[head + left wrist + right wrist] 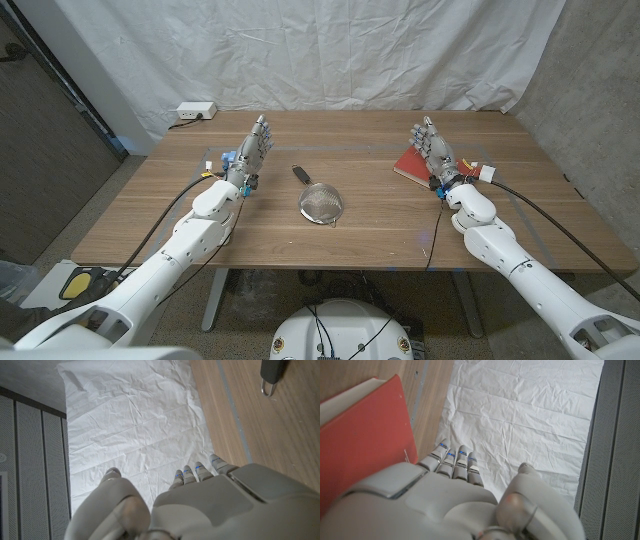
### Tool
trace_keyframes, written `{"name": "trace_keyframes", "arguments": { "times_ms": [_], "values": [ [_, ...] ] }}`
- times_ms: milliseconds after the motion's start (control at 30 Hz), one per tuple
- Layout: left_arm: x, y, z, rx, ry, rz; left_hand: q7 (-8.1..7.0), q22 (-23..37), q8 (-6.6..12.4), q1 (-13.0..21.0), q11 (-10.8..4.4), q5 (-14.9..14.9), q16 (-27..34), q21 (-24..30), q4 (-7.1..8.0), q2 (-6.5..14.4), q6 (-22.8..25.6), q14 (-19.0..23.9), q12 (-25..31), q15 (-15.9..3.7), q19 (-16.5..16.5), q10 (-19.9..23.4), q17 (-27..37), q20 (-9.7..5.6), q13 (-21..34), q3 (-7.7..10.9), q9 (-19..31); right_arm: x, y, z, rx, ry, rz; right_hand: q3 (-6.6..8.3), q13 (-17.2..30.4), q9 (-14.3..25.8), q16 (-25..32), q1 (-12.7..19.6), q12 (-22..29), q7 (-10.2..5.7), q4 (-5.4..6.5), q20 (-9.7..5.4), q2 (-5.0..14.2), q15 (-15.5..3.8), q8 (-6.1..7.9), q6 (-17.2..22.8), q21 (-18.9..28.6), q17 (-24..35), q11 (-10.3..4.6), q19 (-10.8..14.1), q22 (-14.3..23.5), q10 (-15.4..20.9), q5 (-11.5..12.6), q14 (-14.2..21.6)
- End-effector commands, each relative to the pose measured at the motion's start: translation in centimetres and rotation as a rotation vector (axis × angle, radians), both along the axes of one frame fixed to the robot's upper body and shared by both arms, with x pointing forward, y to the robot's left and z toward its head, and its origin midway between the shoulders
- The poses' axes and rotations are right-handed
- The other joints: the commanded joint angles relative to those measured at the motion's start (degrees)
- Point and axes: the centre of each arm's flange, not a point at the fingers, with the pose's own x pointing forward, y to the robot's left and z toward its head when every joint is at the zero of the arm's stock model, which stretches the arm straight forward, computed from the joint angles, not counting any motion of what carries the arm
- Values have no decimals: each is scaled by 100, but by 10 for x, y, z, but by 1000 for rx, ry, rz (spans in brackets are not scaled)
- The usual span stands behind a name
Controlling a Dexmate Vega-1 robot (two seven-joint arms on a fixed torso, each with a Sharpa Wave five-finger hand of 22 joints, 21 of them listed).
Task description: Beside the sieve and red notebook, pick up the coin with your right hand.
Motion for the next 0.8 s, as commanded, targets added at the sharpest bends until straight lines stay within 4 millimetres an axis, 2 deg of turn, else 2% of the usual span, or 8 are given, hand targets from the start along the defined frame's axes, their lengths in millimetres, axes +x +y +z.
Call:
{"name": "trace_keyframes", "arguments": {
  "times_ms": [33,233,800],
  "values": [
    [-2,-1,-4,10,2,-11,32,33,19,53,18,39,20,-15,-18,37,57,39,19,9,36,44,32,-298,32,36,23,-16,0,-4,2,-24,-18,3,25,25,33,63,24,-18,-46,-84,-3,3,41,66,-4,13,0,49,25,57,3,62],
    [-7,0,-4,6,-7,-6,31,34,16,74,18,45,19,-23,-27,51,65,50,17,30,50,55,32,-287,32,39,23,-23,0,-7,-6,-31,-26,22,26,22,52,124,62,-72,-89,-85,24,-37,71,195,-5,11,-26,135,29,182,-14,170],
    [-16,2,-9,3,-6,6,38,36,1,140,29,59,10,-62,-57,90,86,71,7,35,79,94,33,-275,33,41,23,-36,-3,-13,-12,-41,-32,23,26,19,54,157,69,-66,-123,-79,27,-48,53,215,-14,13,-54,198,33,238,-36,237]
  ]
}}
